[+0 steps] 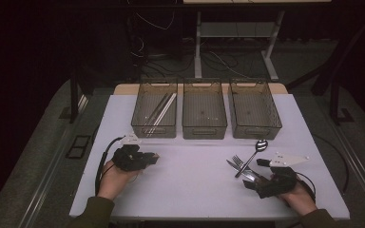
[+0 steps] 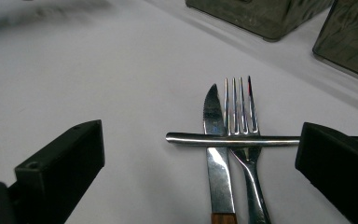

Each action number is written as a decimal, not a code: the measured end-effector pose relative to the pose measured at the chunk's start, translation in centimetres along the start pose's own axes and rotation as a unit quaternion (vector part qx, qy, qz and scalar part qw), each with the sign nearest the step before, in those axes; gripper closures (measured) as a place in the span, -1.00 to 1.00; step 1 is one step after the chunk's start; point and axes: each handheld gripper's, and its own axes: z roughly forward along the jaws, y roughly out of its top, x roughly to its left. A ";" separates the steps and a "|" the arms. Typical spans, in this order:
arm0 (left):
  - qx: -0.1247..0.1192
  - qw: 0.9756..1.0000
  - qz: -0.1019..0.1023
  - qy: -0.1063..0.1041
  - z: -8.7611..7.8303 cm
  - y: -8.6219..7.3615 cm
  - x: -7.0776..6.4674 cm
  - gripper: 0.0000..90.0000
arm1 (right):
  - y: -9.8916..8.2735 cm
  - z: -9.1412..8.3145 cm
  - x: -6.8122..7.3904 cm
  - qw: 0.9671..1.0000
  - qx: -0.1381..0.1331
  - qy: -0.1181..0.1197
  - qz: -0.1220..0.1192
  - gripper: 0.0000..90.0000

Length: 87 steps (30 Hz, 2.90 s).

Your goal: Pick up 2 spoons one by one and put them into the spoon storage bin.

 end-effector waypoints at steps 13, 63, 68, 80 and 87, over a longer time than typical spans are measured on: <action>-0.027 0.999 0.008 -0.014 1.4 3.7 -1.1 0.63 | 0.0 0.0 0.0 1.000 -0.001 0.000 0.000 -0.97; -0.072 0.997 0.036 0.004 13.5 19.5 0.8 0.62 | 0.0 -0.4 0.1 1.000 -0.010 0.005 0.001 -0.97; -0.049 0.998 0.034 0.015 15.2 19.2 1.0 0.62 | 0.0 -0.5 0.2 1.000 -0.012 0.006 0.003 -0.97; -0.043 0.998 0.033 0.019 14.6 18.9 0.7 0.07 | 0.0 -0.6 0.2 1.000 -0.012 0.008 0.002 -0.97; -0.059 0.997 0.050 0.008 12.5 17.5 -0.5 -0.22 | 0.0 -0.5 0.1 1.000 -0.011 0.007 0.001 -0.97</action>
